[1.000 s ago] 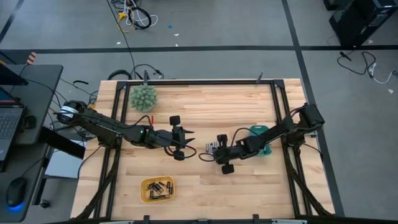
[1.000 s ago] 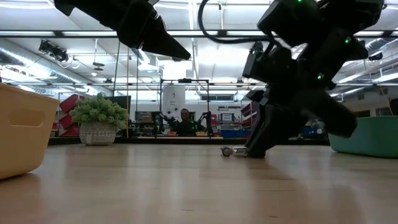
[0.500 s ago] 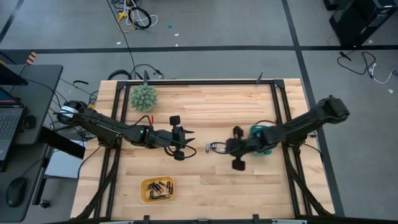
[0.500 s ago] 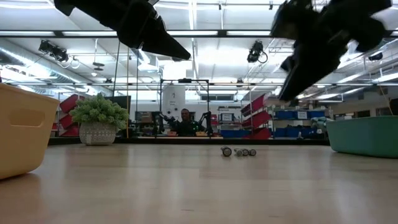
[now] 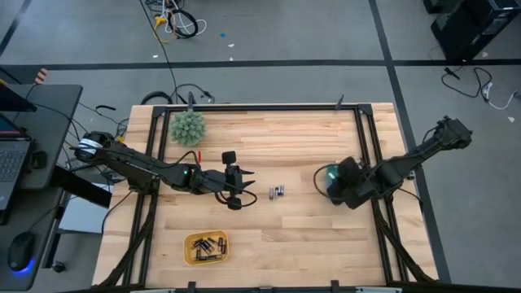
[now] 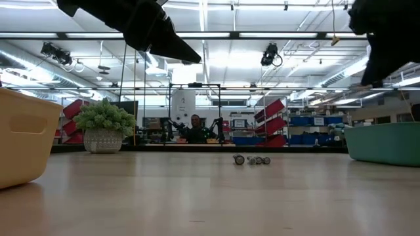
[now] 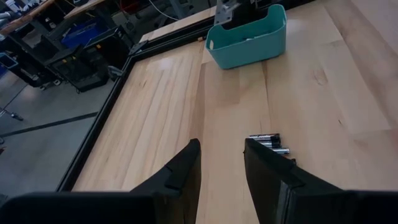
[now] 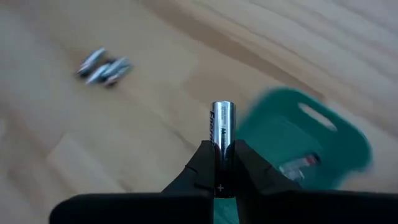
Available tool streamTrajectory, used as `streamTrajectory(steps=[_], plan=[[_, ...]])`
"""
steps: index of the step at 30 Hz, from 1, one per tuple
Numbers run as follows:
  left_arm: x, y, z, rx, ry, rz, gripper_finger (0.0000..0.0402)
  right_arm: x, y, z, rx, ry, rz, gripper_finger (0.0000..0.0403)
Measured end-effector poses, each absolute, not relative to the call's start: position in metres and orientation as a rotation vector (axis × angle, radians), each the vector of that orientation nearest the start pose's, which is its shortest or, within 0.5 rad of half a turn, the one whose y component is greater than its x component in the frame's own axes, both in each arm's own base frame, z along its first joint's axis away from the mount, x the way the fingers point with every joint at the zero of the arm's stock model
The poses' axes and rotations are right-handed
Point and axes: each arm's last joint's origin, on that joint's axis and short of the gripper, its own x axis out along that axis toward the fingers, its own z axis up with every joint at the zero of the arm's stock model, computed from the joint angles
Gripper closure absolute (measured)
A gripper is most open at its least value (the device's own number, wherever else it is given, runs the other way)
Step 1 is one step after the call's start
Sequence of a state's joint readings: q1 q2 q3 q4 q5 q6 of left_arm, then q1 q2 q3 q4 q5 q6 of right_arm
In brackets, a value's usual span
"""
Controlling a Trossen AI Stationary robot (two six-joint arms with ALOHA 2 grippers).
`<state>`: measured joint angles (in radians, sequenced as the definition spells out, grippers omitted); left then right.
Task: Sort batteries
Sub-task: Put the silver battery into the green bin
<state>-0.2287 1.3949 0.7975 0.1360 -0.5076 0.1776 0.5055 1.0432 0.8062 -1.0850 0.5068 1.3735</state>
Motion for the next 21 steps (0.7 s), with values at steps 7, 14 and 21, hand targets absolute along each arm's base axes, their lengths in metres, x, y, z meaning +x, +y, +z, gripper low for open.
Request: streamTrajectory(steps=[7, 14, 21], plan=[[0.289, -0.053, 0.234, 0.341, 0.456, 0.235, 0.0282, 0.140, 0.067, 0.224, 0.719, 0.868, -0.961, 0.0380], [0.289, -0.053, 0.234, 0.341, 0.456, 0.235, 0.0282, 0.137, 0.066, 0.205, 0.815, 0.864, -1.099, 0.0378], [0.289, -0.053, 0.234, 0.341, 0.456, 0.235, 0.0282, 0.139, 0.067, 0.202, 0.818, 0.862, -1.103, 0.0340]])
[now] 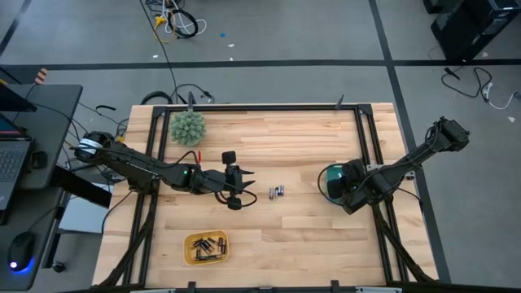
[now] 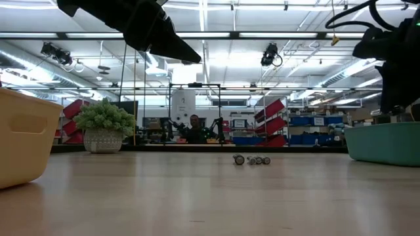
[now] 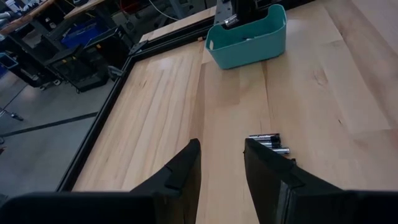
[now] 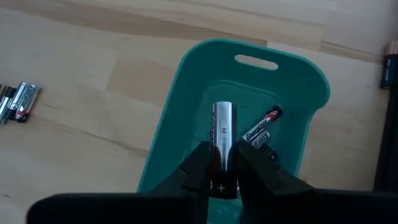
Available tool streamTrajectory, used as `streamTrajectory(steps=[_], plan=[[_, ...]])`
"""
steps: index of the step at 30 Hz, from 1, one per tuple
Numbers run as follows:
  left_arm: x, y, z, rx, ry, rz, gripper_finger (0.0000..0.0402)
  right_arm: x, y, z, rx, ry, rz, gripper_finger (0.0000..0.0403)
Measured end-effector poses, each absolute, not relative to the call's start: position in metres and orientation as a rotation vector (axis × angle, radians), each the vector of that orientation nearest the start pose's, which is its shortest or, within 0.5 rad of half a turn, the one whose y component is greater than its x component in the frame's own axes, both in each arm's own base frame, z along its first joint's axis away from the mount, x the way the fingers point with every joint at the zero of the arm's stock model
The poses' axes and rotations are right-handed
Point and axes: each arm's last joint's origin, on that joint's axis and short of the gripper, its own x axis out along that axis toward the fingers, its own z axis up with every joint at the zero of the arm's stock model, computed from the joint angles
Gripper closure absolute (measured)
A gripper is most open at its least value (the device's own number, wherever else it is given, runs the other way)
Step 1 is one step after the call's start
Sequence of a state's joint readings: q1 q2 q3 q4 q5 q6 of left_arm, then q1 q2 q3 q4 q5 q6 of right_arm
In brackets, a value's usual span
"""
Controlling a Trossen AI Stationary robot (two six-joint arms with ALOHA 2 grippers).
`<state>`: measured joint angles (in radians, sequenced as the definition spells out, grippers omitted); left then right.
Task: Sort batteries
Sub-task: Put the silver battery into the green bin
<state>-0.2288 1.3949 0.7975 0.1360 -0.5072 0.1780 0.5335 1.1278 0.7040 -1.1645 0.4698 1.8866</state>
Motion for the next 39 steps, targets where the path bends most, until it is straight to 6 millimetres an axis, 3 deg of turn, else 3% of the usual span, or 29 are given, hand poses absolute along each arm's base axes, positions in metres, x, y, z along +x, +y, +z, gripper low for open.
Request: streamTrajectory(steps=[5, 13, 26, 39], plan=[[0.289, -0.053, 0.234, 0.341, 0.456, 0.235, 0.0282, 0.139, 0.067, 0.203, 0.817, 0.851, -1.100, 0.0331], [0.289, -0.053, 0.234, 0.340, 0.456, 0.235, 0.0282, 0.149, 0.068, 0.206, 0.732, 0.693, -1.012, 0.0332], [0.289, -0.053, 0.234, 0.323, 0.453, 0.220, 0.0282, 0.207, 0.075, 0.235, 0.402, 0.421, -0.567, 0.0338], [0.300, -0.059, 0.235, -0.052, 0.324, 0.183, 0.0282, 0.213, 0.068, 0.240, 0.184, 0.438, -0.519, 0.0341]])
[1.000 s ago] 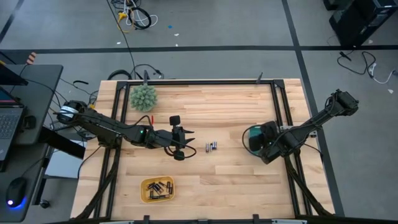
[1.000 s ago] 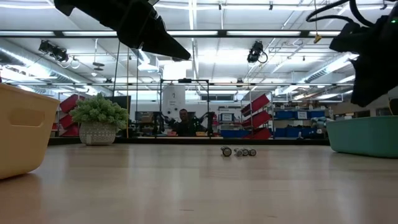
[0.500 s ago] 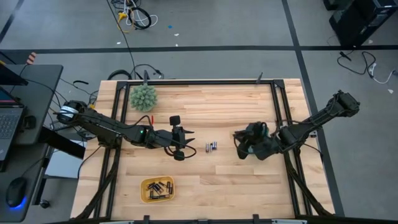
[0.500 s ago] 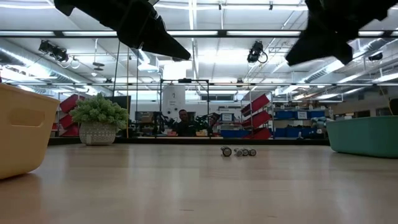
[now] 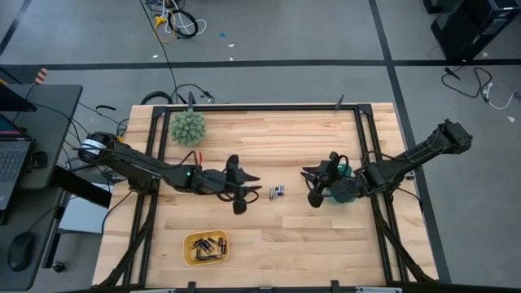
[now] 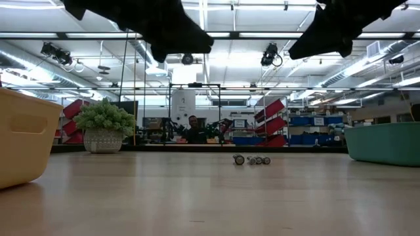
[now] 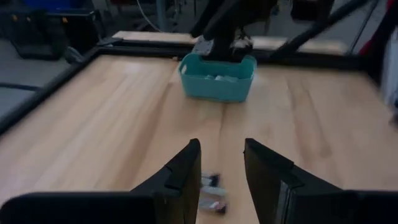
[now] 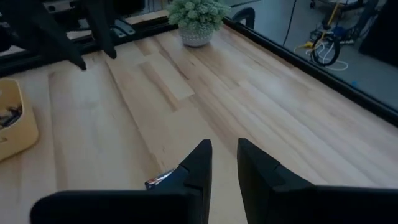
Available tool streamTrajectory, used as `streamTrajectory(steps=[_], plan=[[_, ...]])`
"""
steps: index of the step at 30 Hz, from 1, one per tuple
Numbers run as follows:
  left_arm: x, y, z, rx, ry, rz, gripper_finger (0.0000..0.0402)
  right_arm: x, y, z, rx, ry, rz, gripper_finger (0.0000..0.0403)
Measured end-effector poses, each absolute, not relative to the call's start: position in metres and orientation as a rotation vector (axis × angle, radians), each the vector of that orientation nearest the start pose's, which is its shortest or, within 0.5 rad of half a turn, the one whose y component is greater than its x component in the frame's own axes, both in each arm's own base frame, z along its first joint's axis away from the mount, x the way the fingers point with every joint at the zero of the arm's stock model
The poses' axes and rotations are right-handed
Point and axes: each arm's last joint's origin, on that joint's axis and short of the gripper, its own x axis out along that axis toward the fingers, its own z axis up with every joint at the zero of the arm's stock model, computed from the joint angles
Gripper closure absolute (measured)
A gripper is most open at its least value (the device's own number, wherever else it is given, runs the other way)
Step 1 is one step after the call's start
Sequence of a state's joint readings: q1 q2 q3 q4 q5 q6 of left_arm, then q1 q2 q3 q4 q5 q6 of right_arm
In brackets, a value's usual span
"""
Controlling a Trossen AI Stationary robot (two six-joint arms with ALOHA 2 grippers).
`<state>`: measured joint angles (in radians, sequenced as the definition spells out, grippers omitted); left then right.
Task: Sort batteries
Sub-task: Put the silver battery into the green bin
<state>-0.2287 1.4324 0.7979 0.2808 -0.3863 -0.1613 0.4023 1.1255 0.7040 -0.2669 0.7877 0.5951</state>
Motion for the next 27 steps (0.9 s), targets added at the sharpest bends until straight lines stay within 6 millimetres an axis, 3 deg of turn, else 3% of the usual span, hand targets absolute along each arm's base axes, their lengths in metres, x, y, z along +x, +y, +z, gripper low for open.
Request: streamTrajectory(steps=[4, 16, 21, 27], plan=[[0.309, -0.060, 0.222, -0.148, 0.322, 0.217, 0.0282, 0.213, 0.068, 0.241, 0.158, 0.438, -0.513, 0.0341], [0.335, -0.065, 0.133, -0.505, 0.455, 0.418, 0.0282, 0.218, 0.060, 0.245, 0.250, 0.367, -0.575, 0.0341], [0.344, -0.067, 0.119, -0.593, 0.422, 0.432, 0.0282, 0.218, 0.060, 0.245, 0.254, 0.367, -0.573, 0.0341], [0.354, -0.067, 0.115, -0.571, 0.422, 0.491, 0.0282, 0.219, 0.060, 0.246, 0.261, 0.358, -0.571, 0.0341]])
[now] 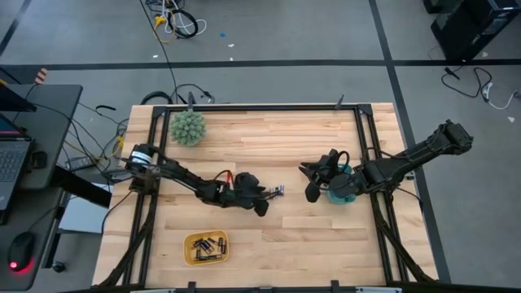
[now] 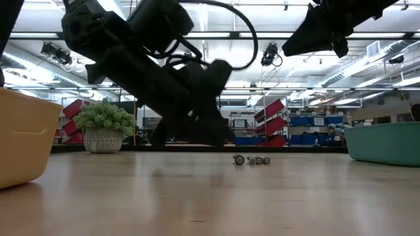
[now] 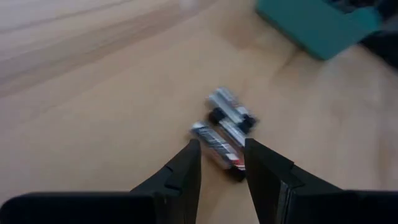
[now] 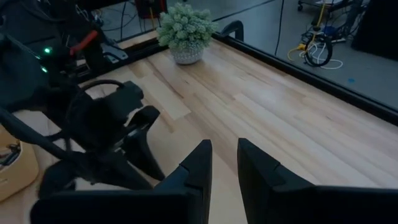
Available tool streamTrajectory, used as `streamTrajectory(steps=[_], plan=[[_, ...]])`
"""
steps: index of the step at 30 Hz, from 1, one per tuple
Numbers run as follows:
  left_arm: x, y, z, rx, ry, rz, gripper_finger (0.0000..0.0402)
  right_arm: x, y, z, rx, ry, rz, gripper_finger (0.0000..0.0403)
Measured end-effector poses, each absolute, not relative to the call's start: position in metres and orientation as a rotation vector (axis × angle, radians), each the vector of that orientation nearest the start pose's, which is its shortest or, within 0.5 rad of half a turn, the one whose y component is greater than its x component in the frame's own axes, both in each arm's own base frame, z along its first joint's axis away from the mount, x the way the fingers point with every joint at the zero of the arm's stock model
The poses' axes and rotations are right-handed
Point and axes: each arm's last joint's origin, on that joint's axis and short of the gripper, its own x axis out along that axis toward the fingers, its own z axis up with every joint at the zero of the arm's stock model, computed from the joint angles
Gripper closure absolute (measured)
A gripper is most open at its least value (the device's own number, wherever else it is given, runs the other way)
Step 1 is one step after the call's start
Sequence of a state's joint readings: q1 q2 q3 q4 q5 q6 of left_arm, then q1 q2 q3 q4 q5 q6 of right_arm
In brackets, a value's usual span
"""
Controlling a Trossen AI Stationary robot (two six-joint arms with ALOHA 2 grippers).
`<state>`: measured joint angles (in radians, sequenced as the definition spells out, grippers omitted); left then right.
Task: Sort batteries
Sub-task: Put the silver battery into the green bin
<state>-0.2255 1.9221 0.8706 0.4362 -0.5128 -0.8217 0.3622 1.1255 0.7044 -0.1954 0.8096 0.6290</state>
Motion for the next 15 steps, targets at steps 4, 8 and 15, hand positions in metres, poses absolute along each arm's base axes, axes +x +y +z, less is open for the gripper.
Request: streamTrajectory(steps=[4, 8, 15], plan=[[0.355, -0.063, 0.114, -0.559, 0.439, 0.531, 0.0282, 0.219, 0.061, 0.246, 0.262, 0.358, -0.569, 0.0341], [0.360, -0.065, 0.119, -0.579, 0.420, 0.525, 0.0282, 0.219, 0.061, 0.245, 0.265, 0.368, -0.554, 0.0341], [0.373, -0.066, 0.115, -0.602, 0.434, 0.536, 0.0258, 0.219, 0.061, 0.245, 0.245, 0.381, -0.545, 0.0341]])
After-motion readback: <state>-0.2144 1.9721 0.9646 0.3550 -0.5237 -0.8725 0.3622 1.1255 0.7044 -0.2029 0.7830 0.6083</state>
